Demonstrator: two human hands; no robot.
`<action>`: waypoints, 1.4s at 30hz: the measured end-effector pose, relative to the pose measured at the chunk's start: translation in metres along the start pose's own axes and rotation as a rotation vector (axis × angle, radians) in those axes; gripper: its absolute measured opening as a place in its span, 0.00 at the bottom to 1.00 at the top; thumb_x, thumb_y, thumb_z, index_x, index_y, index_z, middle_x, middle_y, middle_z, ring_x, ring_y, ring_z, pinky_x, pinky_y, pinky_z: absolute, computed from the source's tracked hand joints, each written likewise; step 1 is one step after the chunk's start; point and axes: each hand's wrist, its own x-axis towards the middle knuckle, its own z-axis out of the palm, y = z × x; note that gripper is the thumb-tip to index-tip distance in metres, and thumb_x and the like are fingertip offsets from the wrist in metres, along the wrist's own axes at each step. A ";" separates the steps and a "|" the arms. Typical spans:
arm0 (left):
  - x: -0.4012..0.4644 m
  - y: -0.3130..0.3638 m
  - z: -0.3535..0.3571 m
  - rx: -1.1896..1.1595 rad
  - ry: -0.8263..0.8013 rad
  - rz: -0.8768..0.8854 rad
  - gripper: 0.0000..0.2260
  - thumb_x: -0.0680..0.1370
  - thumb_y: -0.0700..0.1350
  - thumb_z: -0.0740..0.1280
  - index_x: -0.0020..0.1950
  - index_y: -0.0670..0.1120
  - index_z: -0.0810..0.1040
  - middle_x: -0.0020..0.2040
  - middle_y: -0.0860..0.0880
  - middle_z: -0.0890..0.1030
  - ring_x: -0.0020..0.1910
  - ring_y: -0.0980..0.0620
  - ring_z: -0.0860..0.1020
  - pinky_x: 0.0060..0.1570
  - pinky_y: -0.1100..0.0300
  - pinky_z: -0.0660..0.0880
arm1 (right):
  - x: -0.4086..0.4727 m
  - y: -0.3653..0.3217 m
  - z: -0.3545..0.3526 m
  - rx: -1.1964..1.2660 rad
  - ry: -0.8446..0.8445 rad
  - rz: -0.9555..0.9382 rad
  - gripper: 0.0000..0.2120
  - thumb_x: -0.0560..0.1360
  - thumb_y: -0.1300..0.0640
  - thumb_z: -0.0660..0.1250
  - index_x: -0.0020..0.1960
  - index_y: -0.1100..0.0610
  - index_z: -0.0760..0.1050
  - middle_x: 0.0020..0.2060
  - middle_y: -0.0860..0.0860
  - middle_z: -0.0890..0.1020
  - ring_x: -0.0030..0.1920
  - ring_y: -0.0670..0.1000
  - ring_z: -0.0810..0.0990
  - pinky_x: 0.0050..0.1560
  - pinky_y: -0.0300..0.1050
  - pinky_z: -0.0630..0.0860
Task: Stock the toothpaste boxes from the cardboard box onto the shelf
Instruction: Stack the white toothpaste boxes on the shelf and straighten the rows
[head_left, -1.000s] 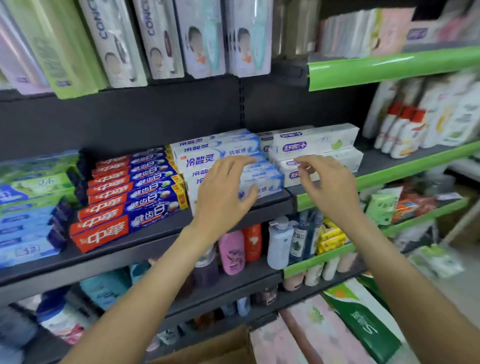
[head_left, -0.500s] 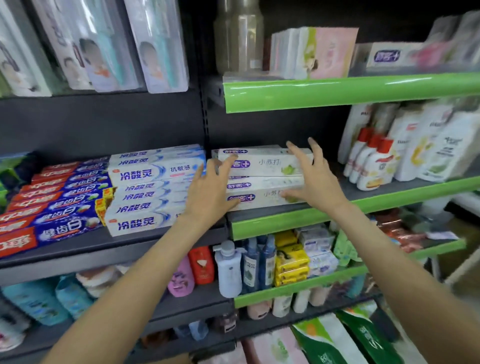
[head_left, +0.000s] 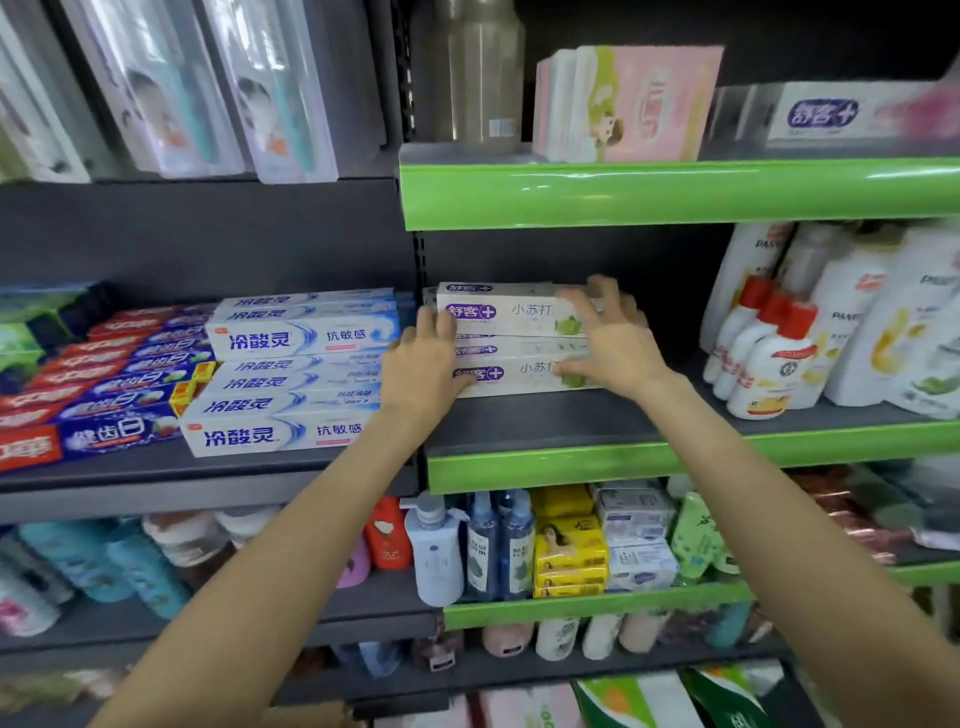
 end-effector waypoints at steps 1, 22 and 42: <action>0.001 -0.001 -0.001 -0.027 -0.016 -0.046 0.36 0.69 0.56 0.73 0.70 0.43 0.61 0.64 0.42 0.66 0.58 0.42 0.73 0.51 0.49 0.73 | 0.003 0.000 0.000 0.033 -0.018 -0.001 0.40 0.64 0.48 0.76 0.71 0.47 0.60 0.72 0.56 0.54 0.67 0.62 0.61 0.65 0.56 0.65; -0.037 -0.002 -0.005 -0.306 -0.004 -0.003 0.33 0.69 0.46 0.75 0.70 0.40 0.65 0.67 0.40 0.65 0.63 0.40 0.69 0.61 0.53 0.67 | -0.066 0.012 0.007 0.261 0.188 -0.013 0.21 0.73 0.63 0.68 0.66 0.56 0.71 0.68 0.57 0.70 0.65 0.59 0.72 0.61 0.52 0.70; -0.018 0.012 0.011 -0.026 -0.109 0.161 0.38 0.74 0.66 0.59 0.77 0.47 0.54 0.77 0.43 0.53 0.76 0.43 0.47 0.74 0.51 0.48 | 0.002 0.022 0.006 0.302 -0.272 0.110 0.34 0.78 0.35 0.49 0.77 0.50 0.47 0.77 0.52 0.44 0.76 0.51 0.41 0.74 0.49 0.44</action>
